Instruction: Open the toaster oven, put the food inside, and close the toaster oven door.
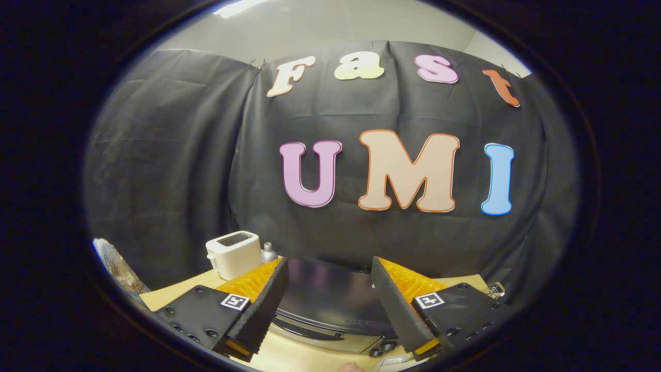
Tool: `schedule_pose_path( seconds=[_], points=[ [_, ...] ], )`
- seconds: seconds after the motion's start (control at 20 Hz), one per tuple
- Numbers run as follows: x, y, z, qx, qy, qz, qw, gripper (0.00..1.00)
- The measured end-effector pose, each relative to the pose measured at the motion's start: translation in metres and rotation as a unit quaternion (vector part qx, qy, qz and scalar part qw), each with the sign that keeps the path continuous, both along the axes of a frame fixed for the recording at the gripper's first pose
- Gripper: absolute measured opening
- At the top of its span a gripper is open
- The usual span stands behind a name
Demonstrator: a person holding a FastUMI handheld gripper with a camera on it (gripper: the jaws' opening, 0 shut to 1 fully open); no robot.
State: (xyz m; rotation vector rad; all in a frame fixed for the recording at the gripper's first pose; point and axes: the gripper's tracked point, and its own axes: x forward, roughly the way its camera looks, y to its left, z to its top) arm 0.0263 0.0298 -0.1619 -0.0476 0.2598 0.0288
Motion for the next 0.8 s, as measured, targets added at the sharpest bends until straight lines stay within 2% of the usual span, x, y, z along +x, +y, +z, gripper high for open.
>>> schedule_pose_path(
  seconds=[0.35, 0.8],
  points=[
    [0.008, 0.012, -0.079, -0.010, 0.081, -0.002, 0.997, 1.00],
    [0.003, 0.022, -0.132, -0.026, 0.132, 0.000, 0.991, 1.00]
  ],
)
